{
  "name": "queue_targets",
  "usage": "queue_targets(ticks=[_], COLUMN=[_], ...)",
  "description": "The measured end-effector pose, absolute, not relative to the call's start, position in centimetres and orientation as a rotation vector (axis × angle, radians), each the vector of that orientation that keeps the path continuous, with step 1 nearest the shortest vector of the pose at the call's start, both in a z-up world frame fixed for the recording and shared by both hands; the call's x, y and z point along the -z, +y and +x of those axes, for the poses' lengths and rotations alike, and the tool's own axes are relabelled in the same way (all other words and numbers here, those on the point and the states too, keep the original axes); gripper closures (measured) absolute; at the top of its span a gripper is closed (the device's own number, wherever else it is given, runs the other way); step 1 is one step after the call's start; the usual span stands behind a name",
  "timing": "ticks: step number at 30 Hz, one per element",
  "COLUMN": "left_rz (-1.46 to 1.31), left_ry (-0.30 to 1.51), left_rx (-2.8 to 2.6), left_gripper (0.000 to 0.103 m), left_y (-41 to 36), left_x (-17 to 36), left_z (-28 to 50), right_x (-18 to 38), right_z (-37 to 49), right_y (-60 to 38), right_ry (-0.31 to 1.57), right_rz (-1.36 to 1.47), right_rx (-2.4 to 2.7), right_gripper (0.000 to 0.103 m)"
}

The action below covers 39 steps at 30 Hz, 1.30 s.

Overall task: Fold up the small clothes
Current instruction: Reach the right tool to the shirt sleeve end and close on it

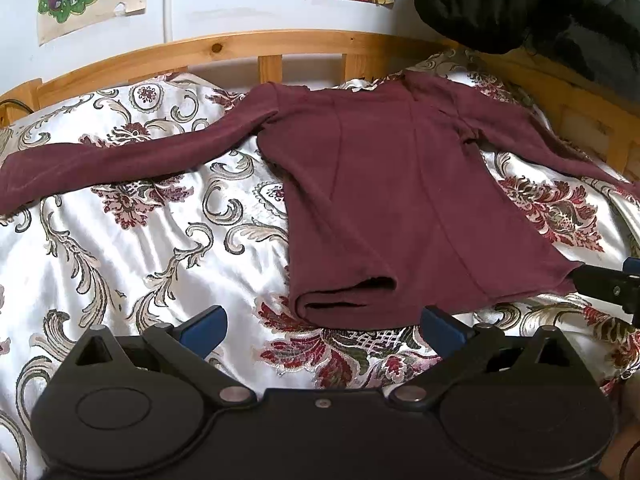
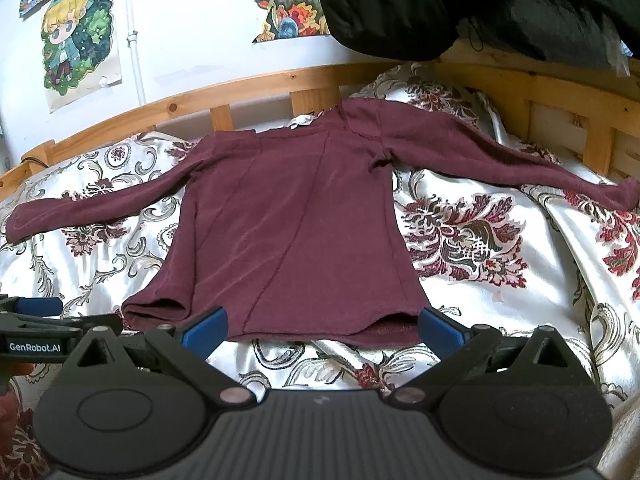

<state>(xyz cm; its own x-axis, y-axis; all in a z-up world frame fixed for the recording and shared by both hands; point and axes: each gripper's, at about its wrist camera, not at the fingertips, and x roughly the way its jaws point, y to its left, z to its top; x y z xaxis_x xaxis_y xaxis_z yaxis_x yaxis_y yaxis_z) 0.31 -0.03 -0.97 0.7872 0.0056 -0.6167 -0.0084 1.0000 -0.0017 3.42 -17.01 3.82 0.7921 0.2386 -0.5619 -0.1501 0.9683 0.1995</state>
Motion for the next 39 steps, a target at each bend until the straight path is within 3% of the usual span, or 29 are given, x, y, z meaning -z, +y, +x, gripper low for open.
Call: queue_targets(ticks=[15, 28, 39], left_rz=[0.036, 0.023, 0.047], left_ry=[0.806, 0.791, 0.822], left_rx=[-0.033, -0.082, -0.035], left_gripper=[0.001, 0.001, 0.001], left_y=[1.0, -0.2, -3.5], left_x=[-0.3, -9.0, -7.6], left_z=[4.3, 10.8, 13.2], right_x=[-4.2, -5.9, -5.2], right_z=[7.3, 14.8, 19.4], right_y=[-19.0, -25.3, -28.9], right_ry=[0.794, 0.757, 0.715], right_rz=[0.199, 0.244, 0.233], right_rx=[-0.198, -0.134, -0.027], right_gripper=[0.0, 0.0, 0.0])
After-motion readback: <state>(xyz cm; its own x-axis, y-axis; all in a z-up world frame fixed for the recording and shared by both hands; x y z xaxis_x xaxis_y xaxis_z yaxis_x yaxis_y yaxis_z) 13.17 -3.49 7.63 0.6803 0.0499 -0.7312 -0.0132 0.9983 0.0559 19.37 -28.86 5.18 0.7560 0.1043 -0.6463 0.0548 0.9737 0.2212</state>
